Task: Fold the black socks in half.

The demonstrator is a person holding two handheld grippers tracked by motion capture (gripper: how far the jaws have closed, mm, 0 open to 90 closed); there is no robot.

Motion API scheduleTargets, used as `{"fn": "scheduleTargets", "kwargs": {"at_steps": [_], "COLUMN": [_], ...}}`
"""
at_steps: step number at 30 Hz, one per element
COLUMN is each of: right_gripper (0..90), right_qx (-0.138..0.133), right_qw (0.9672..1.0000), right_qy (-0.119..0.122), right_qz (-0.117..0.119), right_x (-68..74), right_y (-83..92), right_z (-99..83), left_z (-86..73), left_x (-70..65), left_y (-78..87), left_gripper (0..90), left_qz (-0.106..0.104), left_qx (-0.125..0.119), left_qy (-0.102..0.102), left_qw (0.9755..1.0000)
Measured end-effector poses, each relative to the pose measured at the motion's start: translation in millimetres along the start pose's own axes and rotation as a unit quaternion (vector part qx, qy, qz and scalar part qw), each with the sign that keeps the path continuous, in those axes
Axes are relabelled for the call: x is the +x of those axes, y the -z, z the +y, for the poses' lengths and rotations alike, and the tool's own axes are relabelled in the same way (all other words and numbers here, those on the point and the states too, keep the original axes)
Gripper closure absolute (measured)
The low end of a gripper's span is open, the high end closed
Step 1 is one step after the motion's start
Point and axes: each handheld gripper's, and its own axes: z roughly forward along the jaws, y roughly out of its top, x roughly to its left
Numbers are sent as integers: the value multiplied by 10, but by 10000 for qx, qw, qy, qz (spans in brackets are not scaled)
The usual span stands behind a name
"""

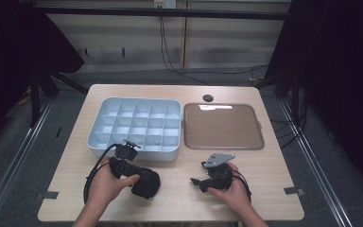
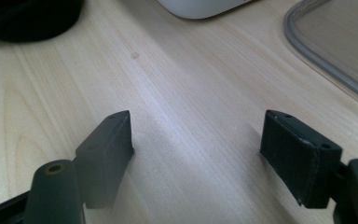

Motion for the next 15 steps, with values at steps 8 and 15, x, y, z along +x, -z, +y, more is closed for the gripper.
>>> {"fn": "scheduleTargets", "kwargs": {"at_steps": [8, 15], "right_gripper": [246, 246], "right_qx": [-6, -7], "right_qw": [10000, 10000], "right_qy": [-5, -7], "right_qz": [-14, -14], "right_x": [-3, -3], "right_y": [0, 0], "right_z": [0, 0], "left_z": [-83, -119], "left_x": [95, 141], "left_y": [-56, -146], "left_gripper": [411, 387], "left_qz": [-21, -46], "left_qx": [76, 167], "left_qy": [162, 259], "left_qw": [9998, 9995]}}
